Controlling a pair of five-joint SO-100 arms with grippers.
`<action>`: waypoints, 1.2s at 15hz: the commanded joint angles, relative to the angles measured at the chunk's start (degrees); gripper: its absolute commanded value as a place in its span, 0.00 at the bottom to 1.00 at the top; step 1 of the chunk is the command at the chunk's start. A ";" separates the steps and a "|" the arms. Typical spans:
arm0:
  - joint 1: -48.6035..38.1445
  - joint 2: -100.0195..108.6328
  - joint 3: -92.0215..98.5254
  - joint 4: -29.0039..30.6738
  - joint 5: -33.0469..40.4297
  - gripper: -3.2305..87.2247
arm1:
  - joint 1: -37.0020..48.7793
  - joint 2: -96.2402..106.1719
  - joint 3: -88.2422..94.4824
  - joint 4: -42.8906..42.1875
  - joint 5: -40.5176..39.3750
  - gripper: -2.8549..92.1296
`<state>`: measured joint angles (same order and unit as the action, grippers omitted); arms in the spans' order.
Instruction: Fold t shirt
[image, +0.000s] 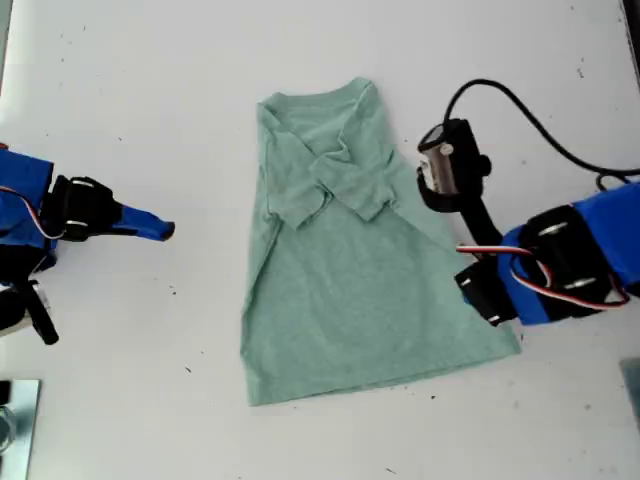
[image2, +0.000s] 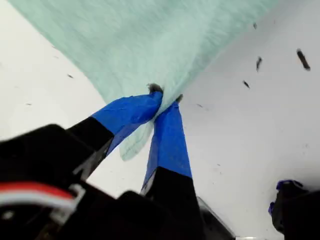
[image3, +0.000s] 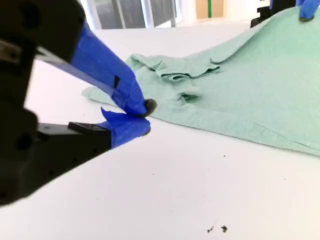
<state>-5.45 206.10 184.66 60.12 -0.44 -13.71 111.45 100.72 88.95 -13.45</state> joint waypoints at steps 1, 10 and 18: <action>1.41 0.35 0.62 -0.26 0.18 0.04 | 0.88 -11.51 -21.80 3.16 -2.64 0.02; 2.20 0.26 0.62 -0.26 -0.26 0.04 | 0.35 -21.18 -29.79 -9.76 -3.52 0.38; 1.49 0.26 0.53 -0.26 0.09 0.03 | 18.11 47.72 44.56 -16.52 -14.77 0.18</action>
<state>-4.31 206.10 184.66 60.12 -0.44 0.62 142.73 125.95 76.73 -26.28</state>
